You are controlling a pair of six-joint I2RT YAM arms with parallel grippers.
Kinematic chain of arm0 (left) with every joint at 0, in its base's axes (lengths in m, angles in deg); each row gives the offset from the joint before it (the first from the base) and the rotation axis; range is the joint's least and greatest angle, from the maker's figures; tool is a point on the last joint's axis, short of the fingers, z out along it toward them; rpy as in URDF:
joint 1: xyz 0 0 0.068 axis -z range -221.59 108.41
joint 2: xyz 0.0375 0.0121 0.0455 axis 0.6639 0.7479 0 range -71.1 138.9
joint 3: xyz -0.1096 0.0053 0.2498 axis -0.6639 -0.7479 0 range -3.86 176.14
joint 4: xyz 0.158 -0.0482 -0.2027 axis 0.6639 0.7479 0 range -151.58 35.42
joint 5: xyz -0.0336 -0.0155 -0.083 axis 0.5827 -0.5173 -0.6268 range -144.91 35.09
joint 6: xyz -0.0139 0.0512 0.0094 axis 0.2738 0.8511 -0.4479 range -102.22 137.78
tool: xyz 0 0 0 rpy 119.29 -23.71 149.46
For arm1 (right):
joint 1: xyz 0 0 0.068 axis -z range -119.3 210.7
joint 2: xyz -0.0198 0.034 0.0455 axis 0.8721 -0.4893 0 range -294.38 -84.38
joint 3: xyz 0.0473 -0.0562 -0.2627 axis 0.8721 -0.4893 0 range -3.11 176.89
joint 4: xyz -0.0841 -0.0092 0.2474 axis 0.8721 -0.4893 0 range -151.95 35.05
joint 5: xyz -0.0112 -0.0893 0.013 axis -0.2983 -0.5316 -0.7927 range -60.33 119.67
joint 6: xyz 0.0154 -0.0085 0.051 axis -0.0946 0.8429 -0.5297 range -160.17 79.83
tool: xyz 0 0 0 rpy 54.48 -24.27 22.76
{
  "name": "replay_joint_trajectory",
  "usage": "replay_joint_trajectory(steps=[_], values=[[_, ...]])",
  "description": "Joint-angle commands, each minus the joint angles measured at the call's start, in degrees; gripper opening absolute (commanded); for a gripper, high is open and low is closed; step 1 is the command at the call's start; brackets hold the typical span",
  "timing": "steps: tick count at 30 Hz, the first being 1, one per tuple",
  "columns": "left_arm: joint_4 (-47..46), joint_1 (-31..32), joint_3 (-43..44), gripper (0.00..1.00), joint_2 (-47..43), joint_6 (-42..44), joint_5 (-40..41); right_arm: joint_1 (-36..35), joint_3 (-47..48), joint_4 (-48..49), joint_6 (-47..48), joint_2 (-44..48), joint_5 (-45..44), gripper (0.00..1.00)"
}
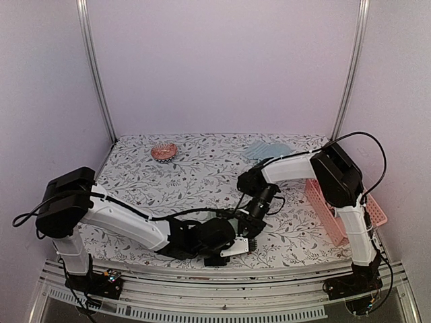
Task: Roll the towels
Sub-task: Roll the towel at the center of the board.
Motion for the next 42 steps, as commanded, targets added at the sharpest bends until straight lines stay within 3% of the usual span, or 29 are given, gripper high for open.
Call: replay_joint_trajectory(steps=[1,5,13,20,29,42], values=[[4.49,-0.24,0.38,0.05,-1.48,-3.78,-6.23,2.49,-1.95,1.83,-2.1,8.23,-4.49,0.27],[6.32,-3.3,0.09,0.04,-2.55,-10.74,-16.54,6.07,-5.09,5.1,-5.26,19.44,-3.49,0.31],[2.16,-16.51,-1.24,0.03,0.25,-24.1,-46.76,6.8,-23.07,21.01,-6.62,36.03,-2.79,0.28],[4.6,-22.39,4.44,0.03,8.28,-30.31,-60.62,-1.51,-33.11,32.33,-6.27,41.12,-17.35,0.3],[9.27,-24.89,8.66,0.02,13.33,-32.36,-64.47,-12.92,-34.36,42.09,-6.53,37.58,-32.99,0.36],[10.59,-25.98,9.13,0.02,13.84,-30.98,-63.57,-14.63,-37.32,48.96,-4.36,31.0,-42.02,0.35]])
